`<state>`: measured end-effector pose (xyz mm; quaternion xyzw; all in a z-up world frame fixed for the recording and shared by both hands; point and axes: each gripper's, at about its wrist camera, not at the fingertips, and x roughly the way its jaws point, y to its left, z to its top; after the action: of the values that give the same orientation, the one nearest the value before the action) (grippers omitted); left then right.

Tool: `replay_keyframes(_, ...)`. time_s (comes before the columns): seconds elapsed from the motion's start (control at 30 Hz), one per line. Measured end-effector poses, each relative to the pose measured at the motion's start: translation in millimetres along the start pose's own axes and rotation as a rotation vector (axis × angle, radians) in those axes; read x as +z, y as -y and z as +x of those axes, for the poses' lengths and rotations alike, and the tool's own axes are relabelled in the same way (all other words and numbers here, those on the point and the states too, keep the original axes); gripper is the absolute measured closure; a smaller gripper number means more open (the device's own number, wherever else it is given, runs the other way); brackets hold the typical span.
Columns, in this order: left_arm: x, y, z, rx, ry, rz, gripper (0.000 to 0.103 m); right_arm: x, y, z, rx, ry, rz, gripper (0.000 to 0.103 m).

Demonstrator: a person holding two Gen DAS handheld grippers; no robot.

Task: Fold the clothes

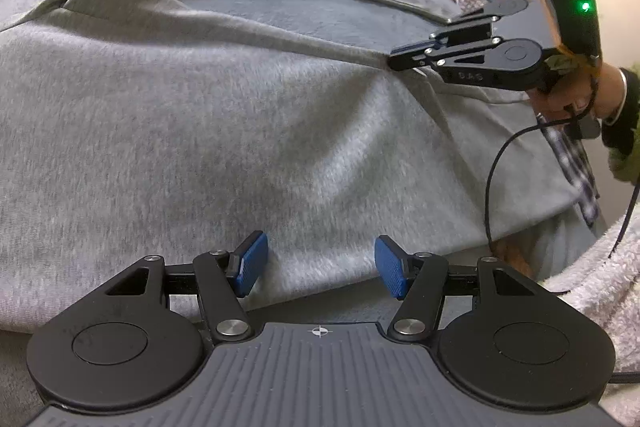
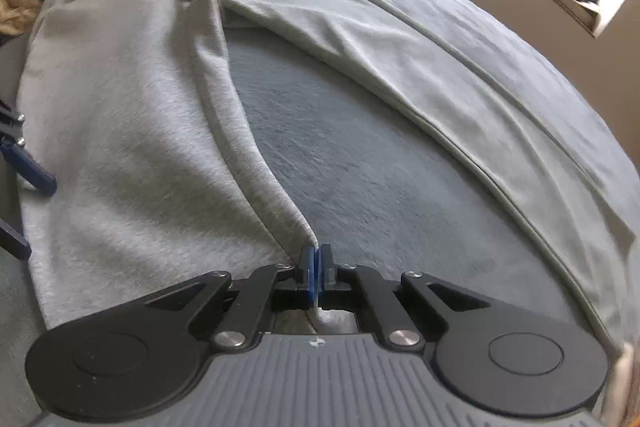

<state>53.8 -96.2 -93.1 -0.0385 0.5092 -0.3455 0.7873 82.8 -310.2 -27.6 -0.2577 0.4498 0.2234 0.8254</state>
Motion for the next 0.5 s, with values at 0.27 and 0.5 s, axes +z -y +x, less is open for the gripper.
replay_keyframes(0.27,-4,1,0,0.002,-0.006,0.022,0.044,-16,33,14,-0.137,-0.051,0.158,0.103)
replay_keyframes(0.5,-3,6,2,0.029,-0.031,0.047,0.044,-7,0,-21,0.204,0.085,0.059,0.103)
